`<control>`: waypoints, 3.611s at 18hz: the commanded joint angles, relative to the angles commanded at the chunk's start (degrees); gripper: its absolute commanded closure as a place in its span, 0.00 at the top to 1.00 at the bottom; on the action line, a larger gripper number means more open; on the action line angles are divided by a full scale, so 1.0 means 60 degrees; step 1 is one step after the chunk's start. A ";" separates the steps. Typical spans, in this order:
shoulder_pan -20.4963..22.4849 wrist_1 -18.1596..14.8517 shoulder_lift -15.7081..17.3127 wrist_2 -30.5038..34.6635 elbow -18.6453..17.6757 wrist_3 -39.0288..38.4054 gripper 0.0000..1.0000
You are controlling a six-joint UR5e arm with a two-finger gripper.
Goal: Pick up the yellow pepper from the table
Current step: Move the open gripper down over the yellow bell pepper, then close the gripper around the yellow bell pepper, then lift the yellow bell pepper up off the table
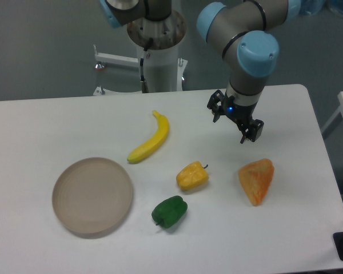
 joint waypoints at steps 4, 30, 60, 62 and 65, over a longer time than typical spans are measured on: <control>0.0015 0.0000 0.0015 0.0000 0.0000 0.0000 1.00; -0.1596 0.2256 -0.1904 -0.0103 -0.0015 -0.1084 1.00; -0.0483 -0.0247 -0.0366 0.0352 0.0364 -0.1216 0.12; -0.0396 -0.0673 -0.0439 0.0264 0.0775 -0.0502 0.12; -0.0381 -0.0645 -0.0556 0.0234 0.1069 0.0423 0.11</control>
